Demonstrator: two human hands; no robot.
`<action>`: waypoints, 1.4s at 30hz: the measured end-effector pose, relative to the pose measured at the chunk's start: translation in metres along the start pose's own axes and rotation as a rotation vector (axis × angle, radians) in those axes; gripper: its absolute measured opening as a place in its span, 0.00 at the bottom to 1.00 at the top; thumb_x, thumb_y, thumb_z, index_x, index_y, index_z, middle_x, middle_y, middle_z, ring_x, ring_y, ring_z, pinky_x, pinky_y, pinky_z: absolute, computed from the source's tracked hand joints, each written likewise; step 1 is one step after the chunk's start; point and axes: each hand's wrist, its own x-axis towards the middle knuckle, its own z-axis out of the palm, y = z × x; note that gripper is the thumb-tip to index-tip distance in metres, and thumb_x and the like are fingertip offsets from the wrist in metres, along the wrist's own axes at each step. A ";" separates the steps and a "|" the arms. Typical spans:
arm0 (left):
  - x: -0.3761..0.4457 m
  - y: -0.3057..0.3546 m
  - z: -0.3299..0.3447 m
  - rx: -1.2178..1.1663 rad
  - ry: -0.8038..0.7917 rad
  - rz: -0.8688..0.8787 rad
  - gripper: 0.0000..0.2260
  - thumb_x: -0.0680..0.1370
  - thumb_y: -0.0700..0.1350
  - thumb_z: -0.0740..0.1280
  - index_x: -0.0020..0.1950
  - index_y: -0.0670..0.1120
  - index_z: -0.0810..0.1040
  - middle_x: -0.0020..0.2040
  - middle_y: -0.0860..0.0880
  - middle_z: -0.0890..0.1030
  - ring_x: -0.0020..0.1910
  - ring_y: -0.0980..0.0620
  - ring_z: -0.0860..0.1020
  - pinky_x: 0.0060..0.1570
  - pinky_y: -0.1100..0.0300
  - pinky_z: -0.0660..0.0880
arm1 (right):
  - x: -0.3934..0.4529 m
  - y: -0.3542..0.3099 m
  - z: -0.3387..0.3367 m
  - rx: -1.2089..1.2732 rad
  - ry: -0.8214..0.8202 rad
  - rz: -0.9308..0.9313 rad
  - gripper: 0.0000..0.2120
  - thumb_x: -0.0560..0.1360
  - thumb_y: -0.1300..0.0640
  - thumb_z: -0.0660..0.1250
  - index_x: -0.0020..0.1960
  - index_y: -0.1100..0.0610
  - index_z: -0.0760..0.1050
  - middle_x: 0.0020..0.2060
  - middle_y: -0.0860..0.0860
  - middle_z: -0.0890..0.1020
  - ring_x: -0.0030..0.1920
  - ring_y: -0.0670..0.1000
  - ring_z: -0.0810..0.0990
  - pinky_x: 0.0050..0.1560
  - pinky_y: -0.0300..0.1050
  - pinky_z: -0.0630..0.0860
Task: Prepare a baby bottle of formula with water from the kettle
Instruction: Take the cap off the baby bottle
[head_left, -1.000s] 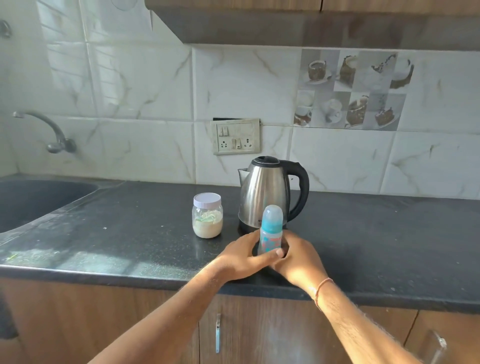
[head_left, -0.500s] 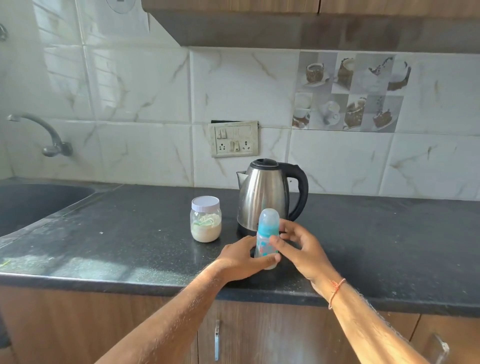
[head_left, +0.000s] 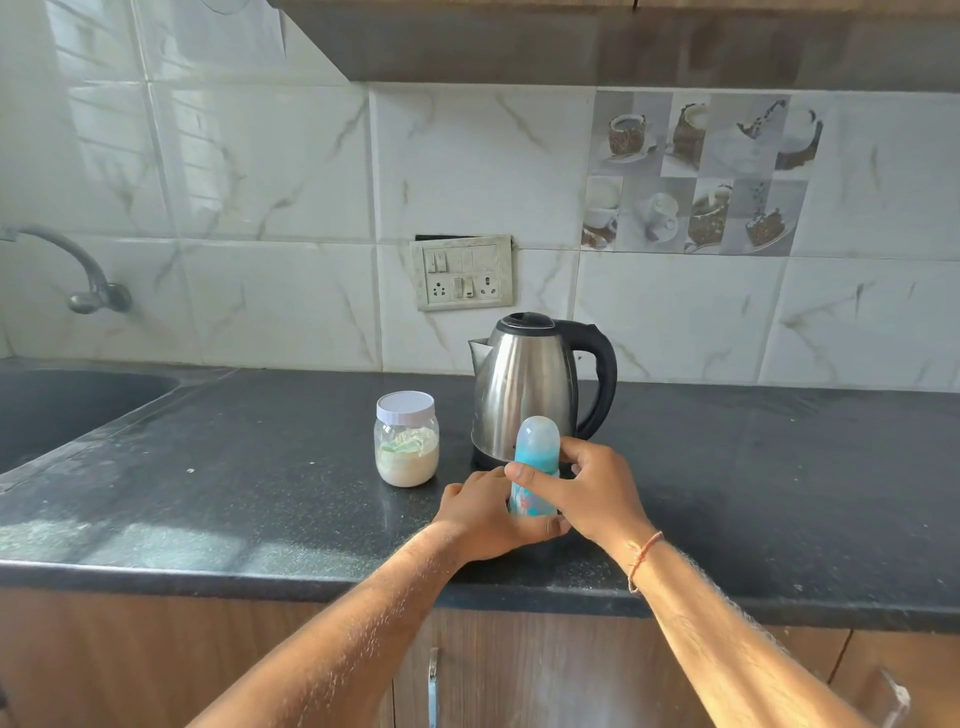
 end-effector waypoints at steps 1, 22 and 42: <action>0.002 -0.001 0.000 0.009 -0.008 0.002 0.25 0.78 0.71 0.71 0.71 0.62 0.76 0.65 0.59 0.83 0.70 0.53 0.78 0.78 0.41 0.66 | 0.001 0.001 -0.002 0.017 -0.014 -0.009 0.28 0.61 0.23 0.73 0.54 0.37 0.80 0.48 0.35 0.85 0.50 0.44 0.86 0.49 0.38 0.83; 0.014 -0.010 0.005 0.068 -0.069 0.033 0.29 0.75 0.77 0.65 0.70 0.63 0.77 0.72 0.58 0.80 0.79 0.49 0.70 0.81 0.38 0.59 | 0.002 0.030 -0.007 0.507 -0.072 -0.045 0.36 0.70 0.49 0.82 0.75 0.42 0.73 0.58 0.45 0.88 0.61 0.53 0.87 0.55 0.51 0.88; 0.008 -0.003 0.000 0.097 -0.054 0.025 0.29 0.79 0.73 0.68 0.76 0.62 0.74 0.73 0.56 0.80 0.79 0.48 0.70 0.79 0.41 0.60 | -0.003 0.020 0.007 0.305 0.014 -0.099 0.38 0.66 0.37 0.83 0.73 0.37 0.73 0.62 0.34 0.82 0.65 0.46 0.82 0.62 0.62 0.85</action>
